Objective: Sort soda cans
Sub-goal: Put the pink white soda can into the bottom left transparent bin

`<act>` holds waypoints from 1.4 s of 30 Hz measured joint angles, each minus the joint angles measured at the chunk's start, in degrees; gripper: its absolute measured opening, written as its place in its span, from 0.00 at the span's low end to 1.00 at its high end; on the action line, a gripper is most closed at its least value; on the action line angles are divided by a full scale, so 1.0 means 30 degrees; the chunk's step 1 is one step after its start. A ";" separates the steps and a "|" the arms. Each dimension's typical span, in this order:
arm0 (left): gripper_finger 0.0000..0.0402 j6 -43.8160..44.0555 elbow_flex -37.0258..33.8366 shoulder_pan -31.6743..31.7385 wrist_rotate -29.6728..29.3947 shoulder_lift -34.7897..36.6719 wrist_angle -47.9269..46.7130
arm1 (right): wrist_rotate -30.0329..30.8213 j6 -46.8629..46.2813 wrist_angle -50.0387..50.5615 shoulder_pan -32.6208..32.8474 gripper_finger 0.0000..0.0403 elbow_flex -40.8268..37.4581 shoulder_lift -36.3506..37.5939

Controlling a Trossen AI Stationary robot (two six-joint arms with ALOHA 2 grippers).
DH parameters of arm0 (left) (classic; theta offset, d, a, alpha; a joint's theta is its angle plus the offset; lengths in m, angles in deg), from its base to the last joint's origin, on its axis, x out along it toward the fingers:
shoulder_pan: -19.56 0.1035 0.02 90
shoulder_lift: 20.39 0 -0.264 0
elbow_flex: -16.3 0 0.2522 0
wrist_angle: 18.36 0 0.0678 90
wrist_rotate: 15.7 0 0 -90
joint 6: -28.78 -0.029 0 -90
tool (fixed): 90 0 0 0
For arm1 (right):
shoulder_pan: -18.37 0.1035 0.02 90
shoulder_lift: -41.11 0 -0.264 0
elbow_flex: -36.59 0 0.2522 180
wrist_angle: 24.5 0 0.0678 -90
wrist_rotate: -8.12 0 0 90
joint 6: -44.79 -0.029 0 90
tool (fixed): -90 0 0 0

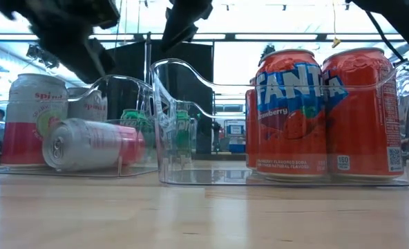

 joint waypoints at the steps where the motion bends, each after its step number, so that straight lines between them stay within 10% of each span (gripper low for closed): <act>1: 0.00 -0.0286 0.0096 -0.0193 0.0402 0.0000 -0.0432 | 0.0269 0.0008 0.0000 0.0086 0.27 0.0007 0.0000; 14: 0.00 -0.0320 0.0969 -0.2170 0.1469 -0.1591 -0.3839 | 0.3981 0.0030 -0.2835 -0.0106 0.02 -0.1710 -0.0037; 42: 0.00 -0.1279 0.4270 -0.1970 -0.0126 -0.2098 -0.5883 | 0.4042 -0.1889 -0.6836 -0.3108 0.00 -0.6332 -0.0073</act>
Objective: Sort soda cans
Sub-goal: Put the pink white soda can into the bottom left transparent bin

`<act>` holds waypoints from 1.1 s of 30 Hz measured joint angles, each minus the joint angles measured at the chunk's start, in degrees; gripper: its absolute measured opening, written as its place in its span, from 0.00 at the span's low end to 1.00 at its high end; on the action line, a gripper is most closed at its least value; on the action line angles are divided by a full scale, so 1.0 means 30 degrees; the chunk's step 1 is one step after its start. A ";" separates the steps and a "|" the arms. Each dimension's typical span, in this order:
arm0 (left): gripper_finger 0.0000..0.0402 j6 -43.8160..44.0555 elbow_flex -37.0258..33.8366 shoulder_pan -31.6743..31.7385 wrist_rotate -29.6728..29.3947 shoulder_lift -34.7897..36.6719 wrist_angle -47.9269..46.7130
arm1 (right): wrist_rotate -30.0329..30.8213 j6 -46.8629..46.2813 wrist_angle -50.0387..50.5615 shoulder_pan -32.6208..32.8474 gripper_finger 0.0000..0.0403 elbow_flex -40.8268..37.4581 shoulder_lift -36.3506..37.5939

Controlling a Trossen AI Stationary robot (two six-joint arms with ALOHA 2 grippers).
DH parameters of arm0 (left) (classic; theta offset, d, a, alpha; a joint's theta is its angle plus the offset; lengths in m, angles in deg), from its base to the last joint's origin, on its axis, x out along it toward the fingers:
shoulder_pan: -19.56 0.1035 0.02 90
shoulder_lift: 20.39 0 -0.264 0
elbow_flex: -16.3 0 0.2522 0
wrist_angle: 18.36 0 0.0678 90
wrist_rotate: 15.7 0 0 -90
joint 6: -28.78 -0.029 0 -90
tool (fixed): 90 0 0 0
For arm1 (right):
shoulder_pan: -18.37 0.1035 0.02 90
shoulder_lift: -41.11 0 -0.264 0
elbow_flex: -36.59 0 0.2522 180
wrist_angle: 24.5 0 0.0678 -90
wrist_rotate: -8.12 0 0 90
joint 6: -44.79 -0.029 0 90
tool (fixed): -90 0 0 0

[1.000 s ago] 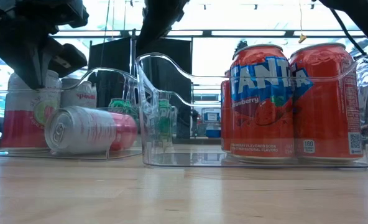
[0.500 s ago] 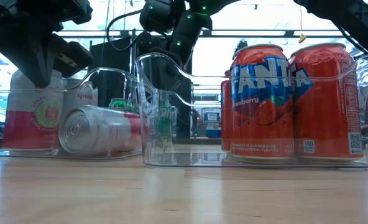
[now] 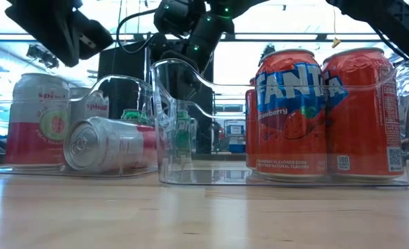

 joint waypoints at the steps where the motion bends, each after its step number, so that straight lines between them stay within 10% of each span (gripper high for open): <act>1: 0.00 -0.0043 -0.0030 0.0122 -0.0003 -0.0321 0.0130 | 0.0000 0.0076 -0.0008 -0.0005 0.00 0.0000 0.0000; 12: 0.00 -0.1176 0.0255 0.1221 -0.0348 -0.4041 -0.0637 | 0.0000 0.0562 -0.0702 -0.0007 0.00 0.0007 0.0000; 33: 0.00 -0.2013 0.0553 0.1165 0.2574 -0.4211 0.1277 | -0.0007 0.0832 -0.0711 -0.0007 0.00 0.0007 0.0000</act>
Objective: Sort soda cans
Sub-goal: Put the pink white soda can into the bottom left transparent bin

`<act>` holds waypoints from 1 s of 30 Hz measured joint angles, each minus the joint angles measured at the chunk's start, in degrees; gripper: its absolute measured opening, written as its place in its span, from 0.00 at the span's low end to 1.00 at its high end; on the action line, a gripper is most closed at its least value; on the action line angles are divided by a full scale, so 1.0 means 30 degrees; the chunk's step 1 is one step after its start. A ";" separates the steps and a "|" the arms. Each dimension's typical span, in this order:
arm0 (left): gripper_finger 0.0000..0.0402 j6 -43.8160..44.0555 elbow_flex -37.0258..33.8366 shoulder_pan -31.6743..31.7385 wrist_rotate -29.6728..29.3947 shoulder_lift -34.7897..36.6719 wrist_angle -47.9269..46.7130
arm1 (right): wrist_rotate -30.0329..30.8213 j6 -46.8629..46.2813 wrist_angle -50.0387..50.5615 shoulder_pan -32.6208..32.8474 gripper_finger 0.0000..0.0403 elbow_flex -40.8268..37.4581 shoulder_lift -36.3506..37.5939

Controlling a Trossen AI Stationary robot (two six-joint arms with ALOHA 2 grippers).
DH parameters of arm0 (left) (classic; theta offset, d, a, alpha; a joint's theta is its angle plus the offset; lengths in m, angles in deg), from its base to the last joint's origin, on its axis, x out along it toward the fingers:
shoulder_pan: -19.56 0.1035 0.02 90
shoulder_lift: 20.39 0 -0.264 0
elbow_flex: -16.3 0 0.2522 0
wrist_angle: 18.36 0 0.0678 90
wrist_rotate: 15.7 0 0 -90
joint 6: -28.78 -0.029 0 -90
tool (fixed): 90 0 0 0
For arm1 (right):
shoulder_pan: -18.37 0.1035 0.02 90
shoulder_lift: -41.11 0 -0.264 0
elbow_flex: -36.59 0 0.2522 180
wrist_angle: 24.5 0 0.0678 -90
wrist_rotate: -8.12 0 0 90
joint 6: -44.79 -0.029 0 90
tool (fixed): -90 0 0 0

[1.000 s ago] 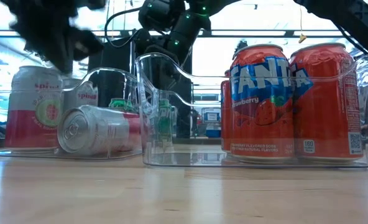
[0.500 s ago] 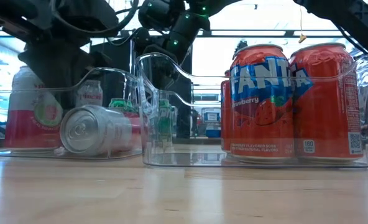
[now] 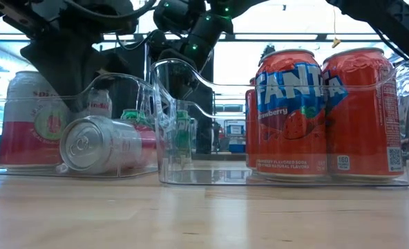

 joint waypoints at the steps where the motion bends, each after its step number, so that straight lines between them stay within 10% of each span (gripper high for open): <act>1: 0.00 0.0000 0.0000 0.0028 -0.0008 0.0000 -0.0005 | 0.0000 0.0028 -0.0023 0.0000 0.00 0.0000 0.0000; 30: 0.00 -0.0522 0.0937 0.1708 -0.3985 0.0510 -0.2367 | 0.0000 0.0570 -0.0121 -0.0029 0.00 0.0000 0.0029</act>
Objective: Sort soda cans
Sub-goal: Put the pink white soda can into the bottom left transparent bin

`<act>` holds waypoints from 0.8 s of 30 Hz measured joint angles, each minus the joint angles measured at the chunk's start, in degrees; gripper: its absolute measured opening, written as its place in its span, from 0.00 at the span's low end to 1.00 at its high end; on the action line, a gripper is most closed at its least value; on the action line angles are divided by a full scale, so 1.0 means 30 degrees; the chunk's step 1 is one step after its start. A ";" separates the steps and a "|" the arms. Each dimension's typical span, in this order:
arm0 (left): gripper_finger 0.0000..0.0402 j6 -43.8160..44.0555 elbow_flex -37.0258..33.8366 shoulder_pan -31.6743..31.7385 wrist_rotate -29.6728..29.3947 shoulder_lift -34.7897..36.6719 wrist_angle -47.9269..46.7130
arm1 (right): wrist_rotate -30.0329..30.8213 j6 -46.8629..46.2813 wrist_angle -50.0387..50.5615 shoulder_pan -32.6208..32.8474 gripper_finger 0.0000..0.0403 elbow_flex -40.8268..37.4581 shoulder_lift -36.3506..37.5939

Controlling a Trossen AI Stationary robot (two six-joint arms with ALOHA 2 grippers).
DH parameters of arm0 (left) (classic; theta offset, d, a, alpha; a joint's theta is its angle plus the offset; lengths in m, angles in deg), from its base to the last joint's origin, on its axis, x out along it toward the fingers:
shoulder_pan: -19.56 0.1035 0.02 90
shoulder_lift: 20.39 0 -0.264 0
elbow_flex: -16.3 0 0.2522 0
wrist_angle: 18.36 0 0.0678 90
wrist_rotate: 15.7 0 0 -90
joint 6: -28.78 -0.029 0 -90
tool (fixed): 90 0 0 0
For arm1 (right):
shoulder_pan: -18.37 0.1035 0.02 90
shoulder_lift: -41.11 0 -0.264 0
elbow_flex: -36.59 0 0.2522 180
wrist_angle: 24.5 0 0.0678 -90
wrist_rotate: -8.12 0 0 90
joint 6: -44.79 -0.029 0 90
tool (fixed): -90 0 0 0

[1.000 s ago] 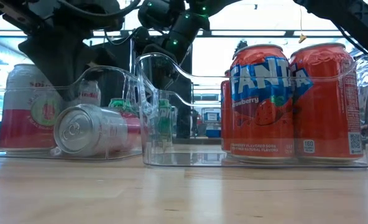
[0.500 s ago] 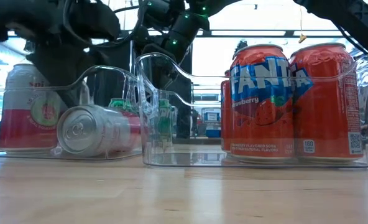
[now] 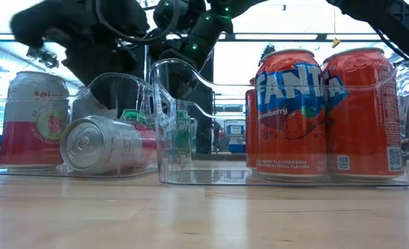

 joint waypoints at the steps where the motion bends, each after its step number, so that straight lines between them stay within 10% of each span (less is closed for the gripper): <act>1: 0.00 -0.0077 -0.0048 0.0210 -0.0238 0.0000 0.0327 | 0.0009 0.0008 -0.0005 0.0000 0.00 0.0000 0.0000; 24: 0.00 -0.1743 -0.0371 0.1445 -0.2150 -0.0884 -0.0511 | 0.0253 0.0330 0.0502 -0.0240 0.00 0.0000 0.0002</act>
